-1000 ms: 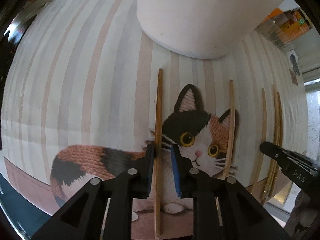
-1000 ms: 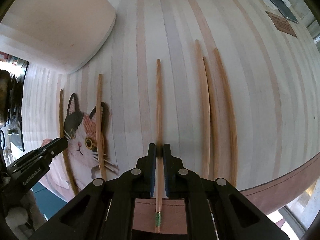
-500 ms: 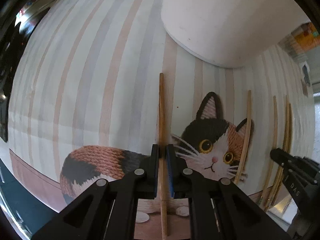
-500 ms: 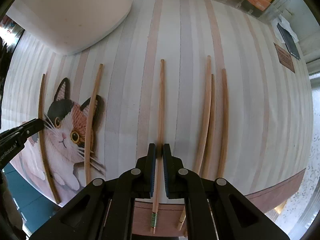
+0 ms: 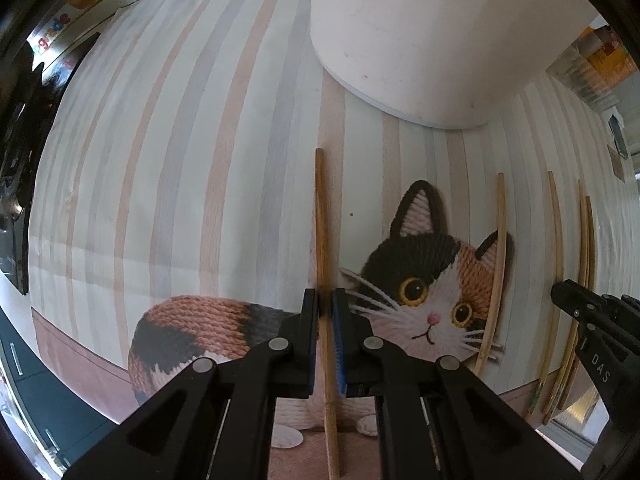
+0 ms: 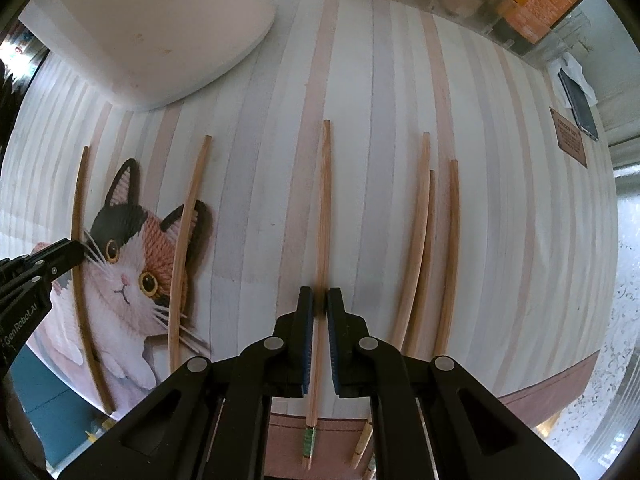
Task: Organize utensils
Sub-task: 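Close the left tool on a chopstick while the right tool grasps another, then lift both held chopsticks and carry them over the cream holder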
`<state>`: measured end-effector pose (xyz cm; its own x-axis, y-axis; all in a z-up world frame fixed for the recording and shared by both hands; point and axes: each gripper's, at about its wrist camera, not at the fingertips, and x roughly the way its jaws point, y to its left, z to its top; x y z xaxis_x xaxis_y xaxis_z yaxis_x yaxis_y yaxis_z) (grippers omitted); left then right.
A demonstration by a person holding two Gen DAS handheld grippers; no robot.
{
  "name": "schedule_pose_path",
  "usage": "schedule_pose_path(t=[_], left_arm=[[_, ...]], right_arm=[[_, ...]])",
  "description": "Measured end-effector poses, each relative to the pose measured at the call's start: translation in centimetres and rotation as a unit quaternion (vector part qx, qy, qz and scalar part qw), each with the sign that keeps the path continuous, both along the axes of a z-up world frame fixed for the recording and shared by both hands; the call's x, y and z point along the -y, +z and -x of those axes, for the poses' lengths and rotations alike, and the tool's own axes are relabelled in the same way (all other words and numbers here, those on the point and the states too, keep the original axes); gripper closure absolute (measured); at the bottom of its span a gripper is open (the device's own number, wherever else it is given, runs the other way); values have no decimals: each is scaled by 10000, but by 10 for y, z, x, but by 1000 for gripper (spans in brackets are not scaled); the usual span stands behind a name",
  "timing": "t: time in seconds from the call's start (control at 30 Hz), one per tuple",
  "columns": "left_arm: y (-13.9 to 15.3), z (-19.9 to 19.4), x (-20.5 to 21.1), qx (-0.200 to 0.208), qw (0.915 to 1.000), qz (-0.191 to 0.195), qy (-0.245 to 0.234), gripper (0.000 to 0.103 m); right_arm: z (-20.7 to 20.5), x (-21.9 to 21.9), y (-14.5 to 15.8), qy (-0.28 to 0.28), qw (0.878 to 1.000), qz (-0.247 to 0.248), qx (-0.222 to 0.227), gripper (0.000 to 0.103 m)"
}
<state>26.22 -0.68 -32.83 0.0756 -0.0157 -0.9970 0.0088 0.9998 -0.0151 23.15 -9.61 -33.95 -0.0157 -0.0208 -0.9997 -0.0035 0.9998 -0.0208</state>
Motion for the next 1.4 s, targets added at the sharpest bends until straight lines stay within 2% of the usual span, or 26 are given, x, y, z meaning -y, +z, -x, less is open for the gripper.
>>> schedule_pose_path(t=[0.27, 0.33, 0.5, 0.7, 0.83, 1.03, 1.23, 1.4], left_arm=[[6, 7, -7, 12, 10000, 51, 54, 98], [8, 6, -12, 21, 9999, 88, 111, 99], [25, 12, -27, 303, 9992, 131, 207, 99], [64, 20, -50, 834, 9949, 244, 512, 99], [94, 25, -66, 1270, 9890, 254, 720, 99], [135, 24, -85, 1954, 9744, 262, 1079, 99], [155, 9, -101, 2336, 9631, 224, 1320, 99], [176, 8, -110, 2730, 9518, 45, 1398, 99]], right_arm=[[-5, 7, -3, -112, 9999, -110, 38, 96], [-6, 13, -3, -271, 9991, -322, 30, 96], [-8, 30, 12, -649, 9951, -683, 286, 96], [-11, 46, 43, -964, 9873, -987, 781, 96], [-15, 53, 54, -1101, 9832, -1080, 971, 96], [-25, 67, 75, -1304, 9743, -1247, 1350, 96], [-40, 71, 98, -1360, 9666, -1346, 1702, 96], [-46, 72, 115, -1343, 9620, -1418, 1906, 96]])
